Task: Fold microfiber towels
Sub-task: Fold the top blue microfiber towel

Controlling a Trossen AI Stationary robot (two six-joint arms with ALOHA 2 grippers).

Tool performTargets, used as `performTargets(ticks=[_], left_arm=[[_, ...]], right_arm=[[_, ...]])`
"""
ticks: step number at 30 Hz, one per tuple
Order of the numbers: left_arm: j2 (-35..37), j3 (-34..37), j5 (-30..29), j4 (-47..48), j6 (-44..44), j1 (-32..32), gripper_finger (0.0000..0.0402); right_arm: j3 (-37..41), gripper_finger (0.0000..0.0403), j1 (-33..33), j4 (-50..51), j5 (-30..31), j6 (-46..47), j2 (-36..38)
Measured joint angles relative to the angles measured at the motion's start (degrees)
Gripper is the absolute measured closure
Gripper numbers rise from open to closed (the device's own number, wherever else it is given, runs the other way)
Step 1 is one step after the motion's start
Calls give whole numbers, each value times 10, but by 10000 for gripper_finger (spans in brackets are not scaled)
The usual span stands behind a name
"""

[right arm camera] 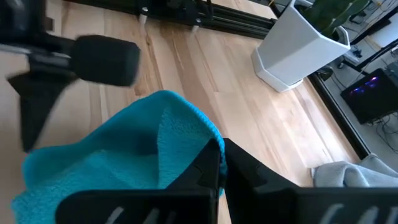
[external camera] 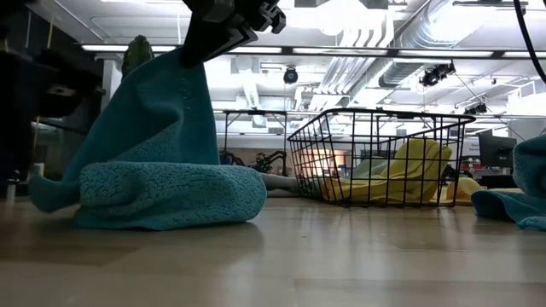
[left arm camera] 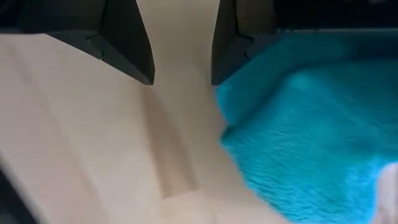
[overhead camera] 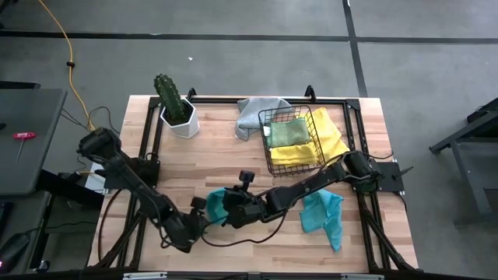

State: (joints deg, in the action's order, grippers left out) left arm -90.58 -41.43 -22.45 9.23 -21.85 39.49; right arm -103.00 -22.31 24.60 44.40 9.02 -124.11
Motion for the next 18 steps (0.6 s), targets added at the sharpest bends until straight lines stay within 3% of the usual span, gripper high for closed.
performTargets(ticks=[6, 18], left_arm=[[-19, -47, -14, 60, 16, -20, 252], [-19, -47, -64, 99, 11, -16, 252]], right_arm=[[0, 403, 0, 0, -5, 0, 0], [0, 403, 1, 0, -17, 0, 0]])
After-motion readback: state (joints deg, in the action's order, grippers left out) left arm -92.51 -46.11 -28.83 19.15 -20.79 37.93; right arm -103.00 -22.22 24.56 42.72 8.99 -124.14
